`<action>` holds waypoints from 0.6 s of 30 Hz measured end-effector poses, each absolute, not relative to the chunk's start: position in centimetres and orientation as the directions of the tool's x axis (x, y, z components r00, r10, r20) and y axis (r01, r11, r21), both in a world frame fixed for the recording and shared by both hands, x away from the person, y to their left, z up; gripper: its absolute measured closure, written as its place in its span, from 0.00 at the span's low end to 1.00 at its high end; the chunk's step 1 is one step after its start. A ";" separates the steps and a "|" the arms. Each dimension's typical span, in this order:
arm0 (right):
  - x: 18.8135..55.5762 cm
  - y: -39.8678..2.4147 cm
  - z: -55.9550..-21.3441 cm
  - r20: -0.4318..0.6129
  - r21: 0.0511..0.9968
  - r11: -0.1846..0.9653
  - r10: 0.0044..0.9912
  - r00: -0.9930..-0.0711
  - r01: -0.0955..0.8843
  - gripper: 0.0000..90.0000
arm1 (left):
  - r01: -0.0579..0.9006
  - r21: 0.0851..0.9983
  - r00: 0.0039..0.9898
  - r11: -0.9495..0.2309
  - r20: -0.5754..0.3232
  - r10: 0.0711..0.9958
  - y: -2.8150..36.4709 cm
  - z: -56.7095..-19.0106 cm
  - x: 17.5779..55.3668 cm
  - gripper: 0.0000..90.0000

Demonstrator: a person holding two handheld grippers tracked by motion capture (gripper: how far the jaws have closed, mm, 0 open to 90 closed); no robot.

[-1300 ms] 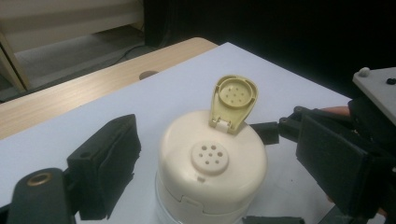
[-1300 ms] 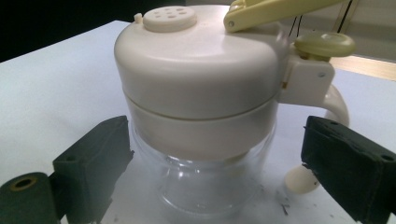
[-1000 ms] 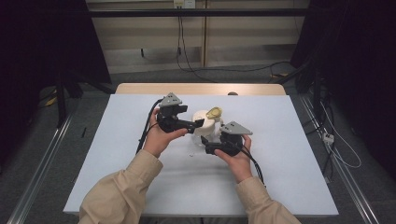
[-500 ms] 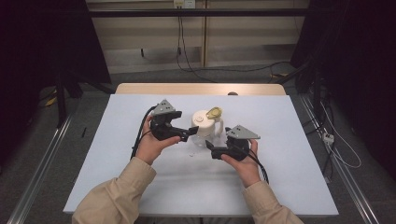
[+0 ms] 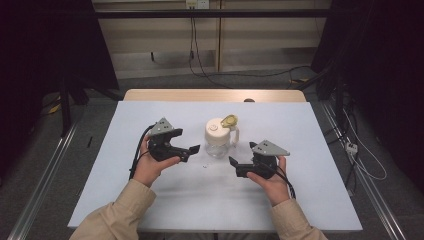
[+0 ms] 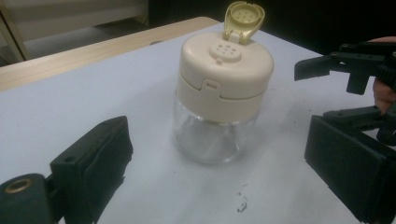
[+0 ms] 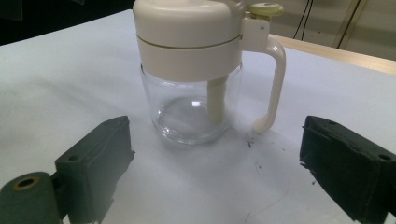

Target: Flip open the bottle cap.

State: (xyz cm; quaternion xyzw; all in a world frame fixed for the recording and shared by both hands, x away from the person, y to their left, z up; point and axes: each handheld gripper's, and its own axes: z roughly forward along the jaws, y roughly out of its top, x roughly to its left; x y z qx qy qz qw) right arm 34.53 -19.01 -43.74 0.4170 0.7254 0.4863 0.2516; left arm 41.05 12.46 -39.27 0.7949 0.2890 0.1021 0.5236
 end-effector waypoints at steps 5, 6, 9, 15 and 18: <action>34.0 -19.6 -43.8 0.046 0.915 0.177 0.846 -0.531 0.362 0.11 | 0.359 0.890 0.804 -0.280 -0.142 0.578 13.7 -39.8 40.5 0.08; 33.8 -19.7 -43.8 0.047 0.915 0.177 0.846 -0.531 0.362 0.11 | 0.358 0.891 0.803 -0.279 -0.141 0.579 13.9 -39.9 40.4 0.08; 33.5 -20.0 -43.8 0.052 0.916 0.172 0.845 -0.533 0.363 0.11 | 0.360 0.890 0.801 -0.279 -0.141 0.582 14.4 -40.2 40.1 0.08; 32.9 -20.7 -44.0 0.059 0.917 0.165 0.843 -0.535 0.362 0.11 | 0.361 0.890 0.797 -0.278 -0.140 0.587 15.5 -40.8 39.6 0.08; 32.5 -21.2 -44.0 0.061 0.918 0.163 0.844 -0.533 0.363 0.11 | 0.357 0.891 0.796 -0.280 -0.134 0.590 16.1 -41.1 39.3 0.08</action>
